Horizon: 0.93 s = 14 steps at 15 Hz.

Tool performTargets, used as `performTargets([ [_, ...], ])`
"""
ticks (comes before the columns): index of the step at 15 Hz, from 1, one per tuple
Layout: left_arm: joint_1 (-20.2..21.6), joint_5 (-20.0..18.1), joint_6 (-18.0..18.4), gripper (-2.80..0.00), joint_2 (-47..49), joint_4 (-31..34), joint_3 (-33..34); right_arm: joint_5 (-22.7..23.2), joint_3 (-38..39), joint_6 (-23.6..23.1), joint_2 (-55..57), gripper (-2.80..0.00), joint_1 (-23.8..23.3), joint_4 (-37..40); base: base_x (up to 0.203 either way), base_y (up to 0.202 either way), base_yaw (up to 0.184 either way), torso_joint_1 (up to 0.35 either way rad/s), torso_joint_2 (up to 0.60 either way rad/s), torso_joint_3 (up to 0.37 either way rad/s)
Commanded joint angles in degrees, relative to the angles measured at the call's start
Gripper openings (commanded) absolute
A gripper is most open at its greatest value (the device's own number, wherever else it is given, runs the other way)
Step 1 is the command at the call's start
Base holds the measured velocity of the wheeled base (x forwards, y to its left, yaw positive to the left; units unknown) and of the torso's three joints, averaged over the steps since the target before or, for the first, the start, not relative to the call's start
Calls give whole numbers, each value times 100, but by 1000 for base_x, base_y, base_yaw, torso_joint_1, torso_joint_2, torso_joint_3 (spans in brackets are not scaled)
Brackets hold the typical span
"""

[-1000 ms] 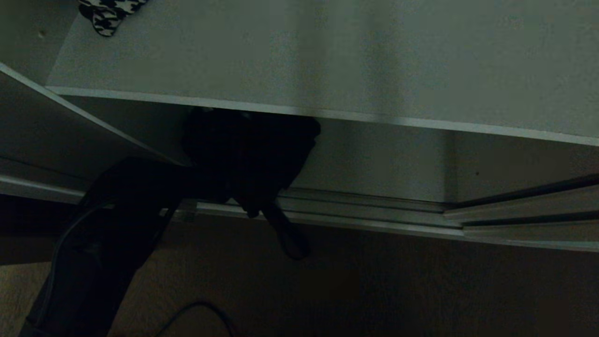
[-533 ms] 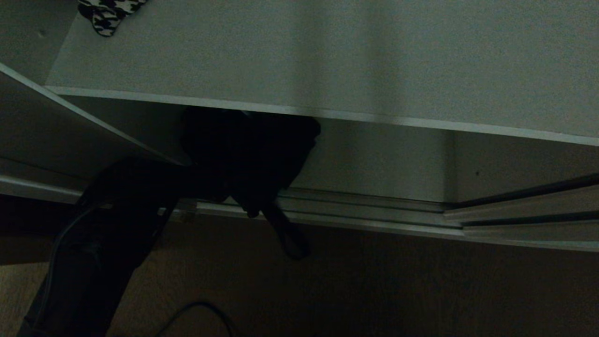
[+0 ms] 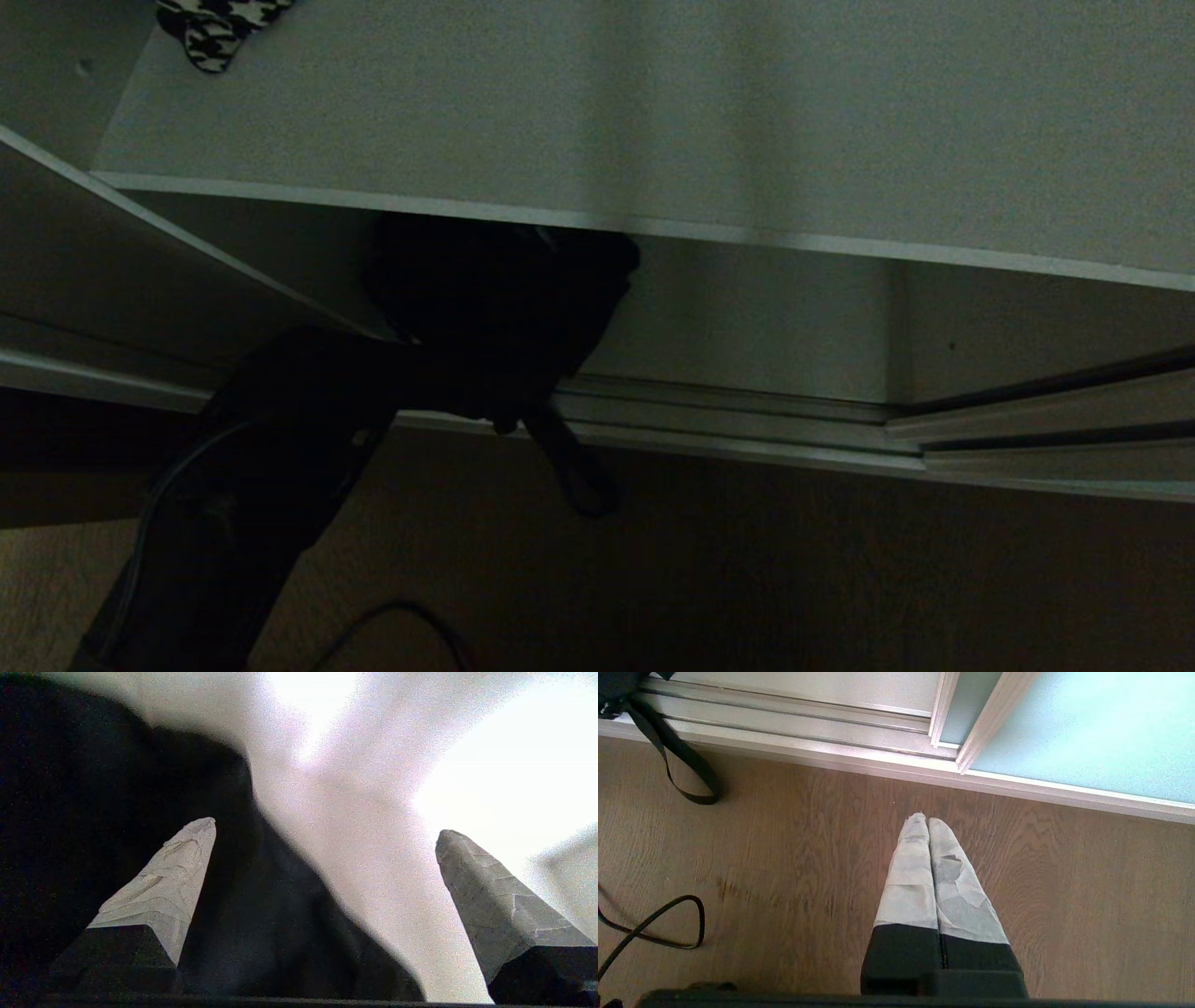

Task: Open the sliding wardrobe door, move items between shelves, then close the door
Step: Place the bag on the lower shelf

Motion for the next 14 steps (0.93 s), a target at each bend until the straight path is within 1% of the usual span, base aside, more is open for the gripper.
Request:
performTargets([
  [1, -28, 64, -62, 0, -10, 21, 1, 2, 0, 2, -9, -280, 1, -2, 0, 0, 0, 0, 0, 0],
  [4, -52, 337, -302, 0, 23, 56, 1, 2, 0, 2, -9, -280, 1, -2, 0, 0, 0, 0, 0, 0],
  [6, -152, 432, -1010, 0, 121, 230, 1, 2, 0, 2, -9, -280, 1, -2, 0, 0, 0, 0, 0, 0],
  [7, -182, 447, -1354, 0, 137, 420, 1, 2, 0, 2, -9, -280, 1, -2, 0, 0, 0, 0, 0, 0],
  [8, -201, 438, -1616, 0, 127, 501, 1, 2, 0, 2, -9, -280, 1, -2, 0, 0, 0, 0, 0, 0],
  [9, -207, 388, -1743, 0, 112, 556, 1, 2, 0, 2, -9, -280, 1, -2, 0, 0, 0, 0, 0, 0],
  [11, -308, 383, -1697, 0, 95, 592, 1, 2, 0, 2, -9, -280, 1, -2, 0, 0, 0, 0, 0, 0],
  [12, -405, 401, -1511, 0, 100, 608, -1, 2, 0, 2, -9, -280, 1, -2, 0, 0, 0, 0, 0, 0],
  [14, -478, 438, -810, 0, 99, 601, 1, 2, 0, 2, -9, -280, 1, -2, 0, 0, 0, 0, 0, 0],
])
